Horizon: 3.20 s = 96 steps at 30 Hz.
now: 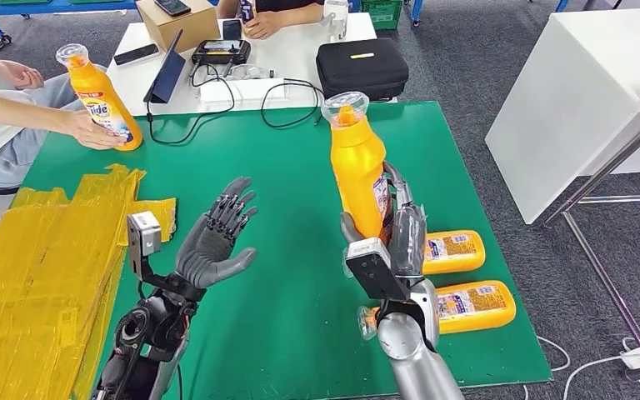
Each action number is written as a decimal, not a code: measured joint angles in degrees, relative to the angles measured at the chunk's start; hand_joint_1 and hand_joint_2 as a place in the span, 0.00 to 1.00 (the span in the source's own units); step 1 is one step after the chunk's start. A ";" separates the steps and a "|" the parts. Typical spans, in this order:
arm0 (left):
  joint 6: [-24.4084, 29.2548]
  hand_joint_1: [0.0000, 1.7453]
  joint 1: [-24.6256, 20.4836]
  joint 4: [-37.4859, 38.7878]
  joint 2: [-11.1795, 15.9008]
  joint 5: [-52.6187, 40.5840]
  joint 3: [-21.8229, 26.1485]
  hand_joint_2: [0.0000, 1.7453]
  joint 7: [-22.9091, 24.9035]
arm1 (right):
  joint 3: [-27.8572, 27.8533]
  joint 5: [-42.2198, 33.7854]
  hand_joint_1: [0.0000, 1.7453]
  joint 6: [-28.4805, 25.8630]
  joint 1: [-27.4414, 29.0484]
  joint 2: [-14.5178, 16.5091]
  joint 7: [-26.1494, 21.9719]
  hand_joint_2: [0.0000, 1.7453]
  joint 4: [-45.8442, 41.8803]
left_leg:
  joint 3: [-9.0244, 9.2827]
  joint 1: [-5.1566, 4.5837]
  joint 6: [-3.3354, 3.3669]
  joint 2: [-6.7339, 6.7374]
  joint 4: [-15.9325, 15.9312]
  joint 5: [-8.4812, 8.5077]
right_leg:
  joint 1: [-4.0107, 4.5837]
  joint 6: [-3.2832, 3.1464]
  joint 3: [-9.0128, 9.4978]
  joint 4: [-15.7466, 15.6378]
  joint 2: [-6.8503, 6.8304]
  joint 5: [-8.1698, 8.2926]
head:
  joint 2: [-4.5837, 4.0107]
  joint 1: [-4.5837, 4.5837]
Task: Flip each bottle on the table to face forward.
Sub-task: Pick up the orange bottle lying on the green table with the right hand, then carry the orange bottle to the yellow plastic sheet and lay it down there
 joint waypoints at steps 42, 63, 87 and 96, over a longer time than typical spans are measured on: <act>2.03 1.00 -5.11 6.78 3.60 7.50 -5.81 1.00 0.17 | 16.85 7.61 1.00 0.65 -0.31 2.58 -3.54 1.00 15.07 | -0.03 0.01 0.00 0.00 -0.01 0.00 | 0.02 -0.01 -0.01 0.00 0.00 -0.01 | -0.01 0.01; 6.13 1.00 -5.09 6.23 2.16 9.38 -3.66 1.00 -0.33 | 17.46 6.30 0.68 -0.38 -1.87 2.30 -1.65 1.00 15.18 | -0.03 0.01 0.00 0.01 -0.01 0.00 | 0.02 -0.01 -0.01 0.01 0.00 -0.01 | 0.00 0.01; 41.77 1.00 -3.59 -1.81 4.41 -39.66 5.80 1.00 -6.47 | 5.40 -2.13 0.00 4.63 10.68 -3.29 -2.04 1.00 -17.74 | -0.05 0.01 -0.01 -0.02 -0.01 -0.01 | 0.02 -0.01 -0.01 -0.01 -0.03 -0.02 | 0.00 0.01; 52.43 1.00 -4.38 0.42 7.56 -65.80 5.89 1.00 -2.13 | 1.50 -2.57 0.00 3.66 12.34 -4.40 -2.49 1.00 -23.79 | -0.01 0.02 -0.01 0.01 -0.01 0.00 | 0.03 -0.01 -0.01 0.00 0.00 -0.01 | 0.00 0.00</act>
